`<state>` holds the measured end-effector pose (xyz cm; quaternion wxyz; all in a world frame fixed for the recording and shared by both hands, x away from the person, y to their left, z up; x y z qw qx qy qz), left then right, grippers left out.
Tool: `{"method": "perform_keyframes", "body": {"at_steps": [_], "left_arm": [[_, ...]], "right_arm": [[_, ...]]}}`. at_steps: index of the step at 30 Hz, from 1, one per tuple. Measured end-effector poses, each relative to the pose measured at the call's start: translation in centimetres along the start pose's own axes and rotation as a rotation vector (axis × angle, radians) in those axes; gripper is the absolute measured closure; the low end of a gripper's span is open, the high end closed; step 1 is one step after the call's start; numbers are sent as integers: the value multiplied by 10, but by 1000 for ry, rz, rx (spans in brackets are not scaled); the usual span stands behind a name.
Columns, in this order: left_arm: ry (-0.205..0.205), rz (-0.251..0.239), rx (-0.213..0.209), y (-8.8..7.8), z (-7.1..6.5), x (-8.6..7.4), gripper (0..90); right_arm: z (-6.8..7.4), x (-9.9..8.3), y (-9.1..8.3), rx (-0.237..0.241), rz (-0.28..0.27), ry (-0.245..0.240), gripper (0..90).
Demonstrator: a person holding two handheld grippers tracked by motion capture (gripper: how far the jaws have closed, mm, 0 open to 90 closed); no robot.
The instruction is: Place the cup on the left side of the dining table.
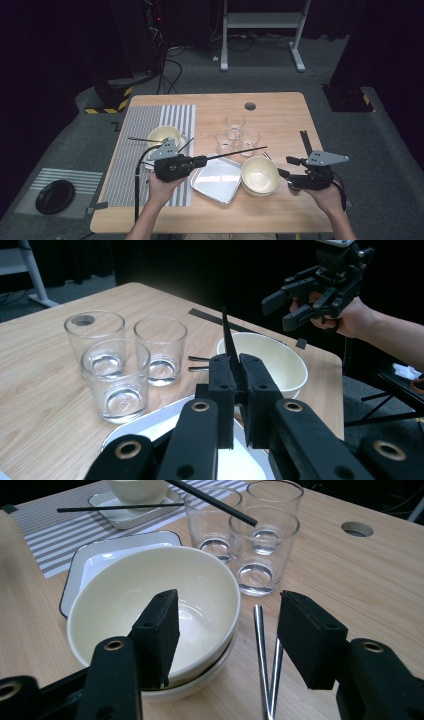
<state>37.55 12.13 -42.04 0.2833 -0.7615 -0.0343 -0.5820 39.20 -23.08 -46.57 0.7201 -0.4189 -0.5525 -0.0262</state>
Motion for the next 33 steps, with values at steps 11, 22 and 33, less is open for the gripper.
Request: {"method": "perform_keyframes", "body": {"at_steps": [11,22,33], "left_arm": [[-17,-14,36,-8,5,-1,847],[-35,-31,57,-14,8,-4,847],[-41,-37,94,-21,12,-6,846]], "right_arm": [[-8,-12,0,-40,-8,49,418],[-19,-28,3,-102,-3,126,422],[-31,-51,12,-189,33,193,435]]}}
Point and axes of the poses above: each handheld gripper's, and its own axes: y roughly forward along the jaws, x roughly out of its top, z roughly to its left, the point moved 6 cm from there along y, roughly forward along the jaws, and after that the axes turned 4 degrees about z, right-handed, at the moved point
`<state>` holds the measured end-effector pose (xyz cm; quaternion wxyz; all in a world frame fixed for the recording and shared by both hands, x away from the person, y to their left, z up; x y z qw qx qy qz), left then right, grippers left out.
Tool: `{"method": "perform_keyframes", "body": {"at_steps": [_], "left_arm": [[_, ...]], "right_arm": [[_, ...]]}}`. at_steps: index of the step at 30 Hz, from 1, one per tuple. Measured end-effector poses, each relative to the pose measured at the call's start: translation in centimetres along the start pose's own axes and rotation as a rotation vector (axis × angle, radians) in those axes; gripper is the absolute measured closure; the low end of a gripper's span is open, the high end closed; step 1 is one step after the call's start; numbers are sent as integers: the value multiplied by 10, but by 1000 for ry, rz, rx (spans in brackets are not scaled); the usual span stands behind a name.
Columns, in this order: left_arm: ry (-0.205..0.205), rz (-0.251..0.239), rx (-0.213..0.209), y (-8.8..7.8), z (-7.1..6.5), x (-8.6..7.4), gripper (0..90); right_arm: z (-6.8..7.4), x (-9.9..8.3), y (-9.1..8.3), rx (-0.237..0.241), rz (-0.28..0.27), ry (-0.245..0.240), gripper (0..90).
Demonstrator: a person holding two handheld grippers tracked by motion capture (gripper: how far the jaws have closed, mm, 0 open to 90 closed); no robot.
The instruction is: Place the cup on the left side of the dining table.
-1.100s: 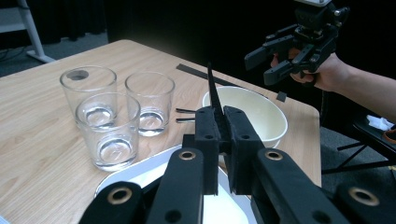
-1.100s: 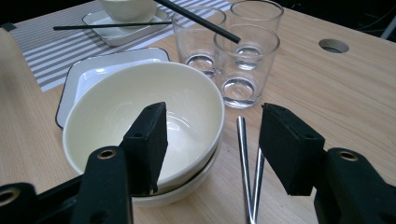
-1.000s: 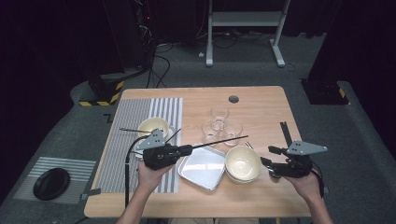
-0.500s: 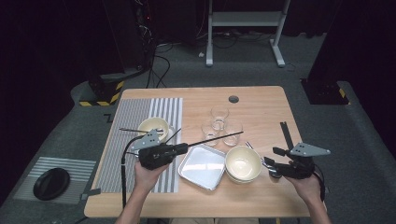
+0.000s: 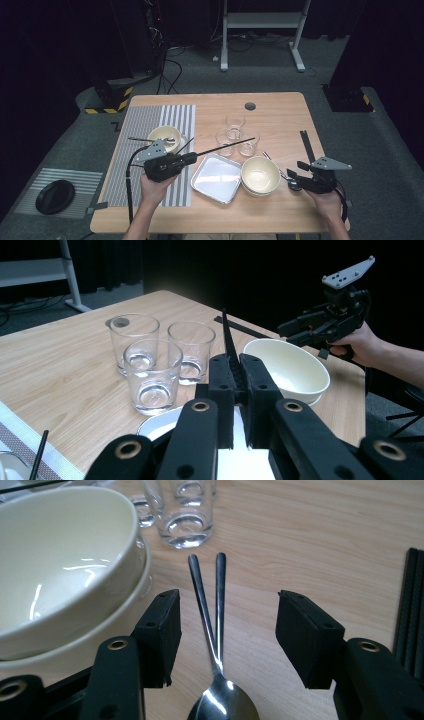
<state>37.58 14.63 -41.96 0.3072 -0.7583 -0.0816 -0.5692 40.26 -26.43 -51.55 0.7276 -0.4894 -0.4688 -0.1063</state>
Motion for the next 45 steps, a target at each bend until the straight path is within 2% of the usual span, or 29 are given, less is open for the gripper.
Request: {"method": "perform_keyframes", "body": {"at_steps": [5,6,7,8,11,14,15,19,20,21,23,27,30,34,35,40,43,44,45], "left_arm": [[3,-4,9,-2,2,0,847],[-19,-17,12,-2,1,1,846],[-19,-17,12,-2,1,1,846],[-4,-4,19,-4,3,0,846],[4,-1,27,-5,3,0,846],[18,2,37,-7,6,-1,847],[-27,-20,40,-6,4,-1,846],[-7,-7,43,-9,6,-2,846],[-30,-21,48,-9,5,-1,846],[-29,-20,48,-9,5,-1,846],[-21,-19,54,-10,7,-2,846],[-33,-21,61,-11,8,-4,846],[-39,-22,69,-13,9,-5,846],[-32,-29,77,-17,11,-5,846],[-47,-38,81,-17,11,-6,846],[-51,-34,94,-21,13,-7,846],[-32,-31,99,-23,16,-8,846],[-57,-35,105,-24,15,-9,847],[-50,-35,107,-25,16,-9,846]], "right_arm": [[-4,-7,5,-23,20,25,437],[-5,-8,5,-31,25,18,439],[-5,-8,5,-31,25,18,439],[-6,-10,7,-41,28,18,441],[-6,-11,8,-48,37,34,445],[-9,-15,12,-95,58,25,458],[-9,-16,14,-96,61,33,457],[-10,-18,16,-110,68,19,457],[-10,-20,17,-120,68,47,456],[-11,-21,18,-132,76,48,455],[-12,-21,19,-154,85,39,455],[-14,-22,21,-179,92,27,455],[-15,-23,23,-188,100,54,455],[-16,-24,26,-202,110,50,453],[-15,-25,27,-208,121,49,453],[-15,-30,32,-216,142,56,451],[-16,-33,34,-214,139,82,443],[-17,-33,34,-218,135,66,443],[-16,-33,33,-216,140,85,442]]}}
Point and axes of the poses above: each handheld gripper's, and its own axes: y roughly forward along the jaws, x roughly out of its top, z roughly to its left, the point moved 6 cm from there along y, roughly forward along the jaws, and after that the axes turned 4 degrees about z, right-handed, at the moved point
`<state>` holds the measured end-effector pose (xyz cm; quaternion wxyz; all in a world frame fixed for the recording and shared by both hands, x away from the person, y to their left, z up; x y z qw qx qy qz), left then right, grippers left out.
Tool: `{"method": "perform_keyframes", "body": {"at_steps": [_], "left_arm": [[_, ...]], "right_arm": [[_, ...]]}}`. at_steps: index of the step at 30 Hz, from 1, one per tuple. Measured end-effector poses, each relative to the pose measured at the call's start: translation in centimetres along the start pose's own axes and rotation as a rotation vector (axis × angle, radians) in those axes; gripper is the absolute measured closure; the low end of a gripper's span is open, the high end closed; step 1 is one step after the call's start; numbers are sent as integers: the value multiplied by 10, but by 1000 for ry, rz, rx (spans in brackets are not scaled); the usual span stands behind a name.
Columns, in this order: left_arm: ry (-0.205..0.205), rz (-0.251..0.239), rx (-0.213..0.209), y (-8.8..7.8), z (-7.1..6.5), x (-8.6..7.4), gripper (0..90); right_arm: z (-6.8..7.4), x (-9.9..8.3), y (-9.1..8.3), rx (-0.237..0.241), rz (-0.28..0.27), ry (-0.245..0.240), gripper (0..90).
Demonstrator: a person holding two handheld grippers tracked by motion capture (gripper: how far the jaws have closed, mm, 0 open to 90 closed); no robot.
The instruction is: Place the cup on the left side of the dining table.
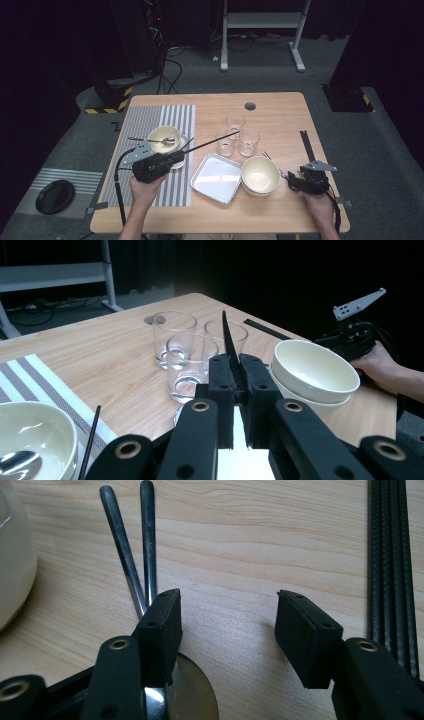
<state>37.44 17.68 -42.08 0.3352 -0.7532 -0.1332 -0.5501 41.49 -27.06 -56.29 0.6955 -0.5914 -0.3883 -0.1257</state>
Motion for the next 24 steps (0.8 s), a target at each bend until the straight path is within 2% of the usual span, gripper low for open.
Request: {"method": "perform_keyframes", "body": {"at_steps": [1,2,3,9,10,11,18,22,23,24], "left_arm": [[23,0,-2,-1,2,0,847],[1,-2,2,-1,0,0,846],[-7,-4,5,-1,0,0,846],[-6,-3,17,-2,1,-1,846],[9,-1,16,-3,2,-1,846],[-9,-7,22,-4,2,-1,846],[-14,-19,39,-8,3,-1,846],[-1,-17,46,-12,6,-3,846],[-16,-24,51,-12,5,-3,846],[9,-16,54,-14,8,-4,846]], "right_arm": [[0,0,0,0,-1,-2,439],[-2,0,1,0,-6,-21,436],[-2,0,1,1,-5,-19,435],[-2,0,0,-1,2,3,413],[-2,0,1,-1,2,5,411],[-2,0,1,-2,3,6,410],[-2,0,1,-4,3,7,407],[-2,0,1,-5,3,7,405],[-2,0,1,-5,3,7,405],[-2,0,1,-6,3,8,404]]}}
Point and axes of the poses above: each handheld gripper's, and its own axes: y roughly forward along the jaws, x roughly out of its top, z roughly to its left, the point moved 6 cm from there along y, roughly forward along the jaws, and after that the axes turned 4 degrees about z, right-handed, at the moved point
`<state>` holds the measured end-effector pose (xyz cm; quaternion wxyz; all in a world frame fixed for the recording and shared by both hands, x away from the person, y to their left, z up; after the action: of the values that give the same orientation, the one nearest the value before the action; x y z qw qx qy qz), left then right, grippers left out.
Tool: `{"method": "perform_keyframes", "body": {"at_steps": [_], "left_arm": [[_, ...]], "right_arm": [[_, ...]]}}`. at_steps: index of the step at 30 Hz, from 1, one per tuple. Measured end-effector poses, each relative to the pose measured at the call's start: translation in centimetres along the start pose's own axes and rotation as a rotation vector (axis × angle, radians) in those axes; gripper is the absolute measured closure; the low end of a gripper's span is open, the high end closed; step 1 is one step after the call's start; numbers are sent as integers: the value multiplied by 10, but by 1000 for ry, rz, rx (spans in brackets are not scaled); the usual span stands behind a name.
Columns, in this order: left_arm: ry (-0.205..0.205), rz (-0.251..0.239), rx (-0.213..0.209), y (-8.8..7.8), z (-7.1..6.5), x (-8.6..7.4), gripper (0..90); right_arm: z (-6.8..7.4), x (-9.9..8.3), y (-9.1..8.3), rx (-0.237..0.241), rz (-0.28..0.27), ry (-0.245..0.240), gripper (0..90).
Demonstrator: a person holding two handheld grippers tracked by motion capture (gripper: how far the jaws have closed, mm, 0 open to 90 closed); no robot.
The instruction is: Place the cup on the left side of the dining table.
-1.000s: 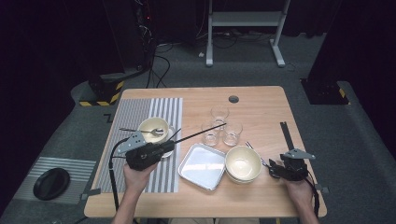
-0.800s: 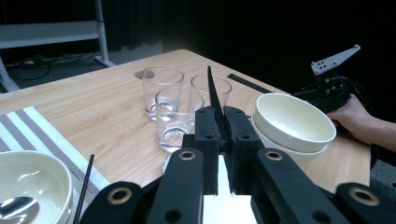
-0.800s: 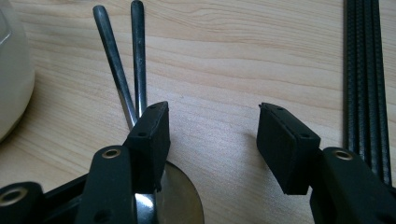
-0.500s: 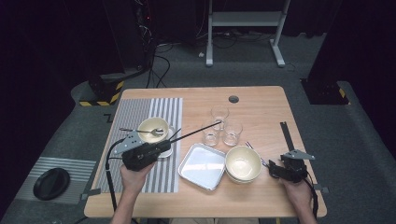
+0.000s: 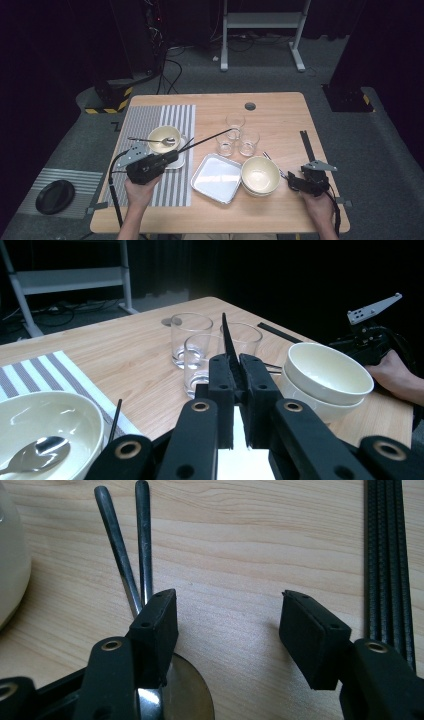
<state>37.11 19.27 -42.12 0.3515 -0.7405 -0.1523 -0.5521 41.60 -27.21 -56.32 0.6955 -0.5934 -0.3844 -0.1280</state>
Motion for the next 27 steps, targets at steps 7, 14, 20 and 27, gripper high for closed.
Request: {"method": "perform_keyframes", "body": {"at_steps": [7,14,20,27], "left_arm": [[-35,-8,18,-3,2,-3,846],[-25,6,46,-6,5,-5,846],[-40,-2,70,-9,9,-6,846],[-46,23,94,-12,13,-14,846]], "right_arm": [[0,0,0,0,1,1,402],[0,0,0,-2,0,-1,400],[0,0,0,-2,0,0,400],[0,0,0,-3,-1,-1,397]]}}
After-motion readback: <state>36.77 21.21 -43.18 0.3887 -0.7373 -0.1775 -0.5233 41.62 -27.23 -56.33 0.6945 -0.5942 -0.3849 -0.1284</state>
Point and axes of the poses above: each handheld gripper's, and its own axes: y roughly forward along the jaws, x roughly out of its top, z roughly to its left, the point moved 6 cm from there along y, roughly forward along the jaws, and after that the axes turned 4 degrees about z, right-handed, at the moved point
